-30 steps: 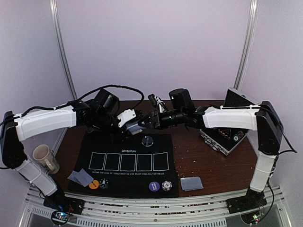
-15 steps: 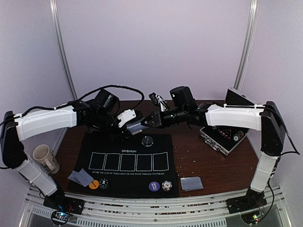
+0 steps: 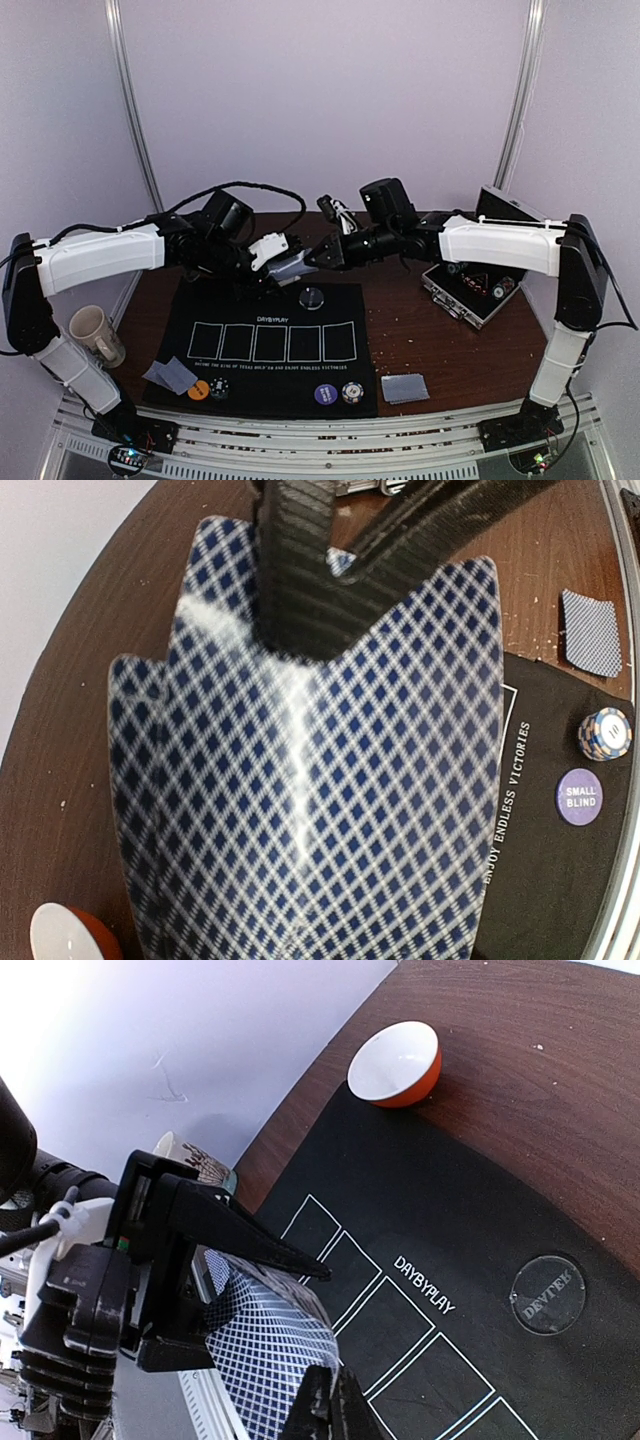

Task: Distribute texas hold em gaming equipment
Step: Pick up the poker card from the face-down deck piles, then flop the poker card in the community card area.

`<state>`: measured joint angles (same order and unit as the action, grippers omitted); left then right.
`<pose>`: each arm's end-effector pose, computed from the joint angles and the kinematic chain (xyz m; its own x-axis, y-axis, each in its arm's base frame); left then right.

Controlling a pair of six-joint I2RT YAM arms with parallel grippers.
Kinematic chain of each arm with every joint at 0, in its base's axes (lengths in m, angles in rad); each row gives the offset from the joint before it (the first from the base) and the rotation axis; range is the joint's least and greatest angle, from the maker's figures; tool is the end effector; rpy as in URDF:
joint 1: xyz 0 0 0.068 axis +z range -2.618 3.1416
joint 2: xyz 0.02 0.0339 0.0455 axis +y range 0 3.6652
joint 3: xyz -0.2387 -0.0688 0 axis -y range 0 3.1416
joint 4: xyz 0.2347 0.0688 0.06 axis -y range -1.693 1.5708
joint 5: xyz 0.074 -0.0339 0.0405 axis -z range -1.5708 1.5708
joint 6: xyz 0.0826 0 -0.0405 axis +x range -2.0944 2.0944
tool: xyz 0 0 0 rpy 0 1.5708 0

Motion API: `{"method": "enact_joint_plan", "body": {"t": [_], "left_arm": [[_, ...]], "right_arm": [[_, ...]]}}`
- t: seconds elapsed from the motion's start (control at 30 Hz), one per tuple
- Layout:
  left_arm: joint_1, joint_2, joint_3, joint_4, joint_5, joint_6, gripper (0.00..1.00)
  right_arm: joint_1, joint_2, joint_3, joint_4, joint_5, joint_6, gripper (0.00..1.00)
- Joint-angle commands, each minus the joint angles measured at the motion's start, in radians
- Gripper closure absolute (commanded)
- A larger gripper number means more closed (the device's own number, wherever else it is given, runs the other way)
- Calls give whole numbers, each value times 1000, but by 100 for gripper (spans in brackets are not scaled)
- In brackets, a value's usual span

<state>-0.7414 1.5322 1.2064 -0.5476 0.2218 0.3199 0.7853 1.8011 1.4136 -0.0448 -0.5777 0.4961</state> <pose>0.2471 -0.2509 0.2153 -0.2967 0.6876 -0.6627 0.9020 0.4296 0.0419 0.2824 0.3462 0.2528 -0.7094 -0.1454 -0.6896 -0.6883 0.3537 0.6334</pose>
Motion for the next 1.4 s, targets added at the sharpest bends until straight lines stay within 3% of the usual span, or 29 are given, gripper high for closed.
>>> {"method": "enact_joint_plan", "body": {"t": [0.0, 0.5, 0.7, 0.87, 1.07, 1.37], "left_arm": [[-2, 1, 16, 48, 4, 1, 53], [37, 44, 34, 36, -33, -53, 55], [95, 61, 27, 45, -53, -120, 56], [162, 39, 3, 70, -83, -181, 56], [253, -17, -27, 78, -140, -236, 55], [331, -60, -57, 68, -181, -281, 55]], "right_arm": [[-2, -45, 24, -77, 43, -30, 100], [-3, -137, 36, -161, 94, -88, 100], [10, -162, 60, -245, 200, -149, 100], [100, -149, 111, -318, 383, -263, 100], [227, -52, 203, -343, 567, -447, 100], [444, 269, 464, -315, 824, -851, 100]]}}
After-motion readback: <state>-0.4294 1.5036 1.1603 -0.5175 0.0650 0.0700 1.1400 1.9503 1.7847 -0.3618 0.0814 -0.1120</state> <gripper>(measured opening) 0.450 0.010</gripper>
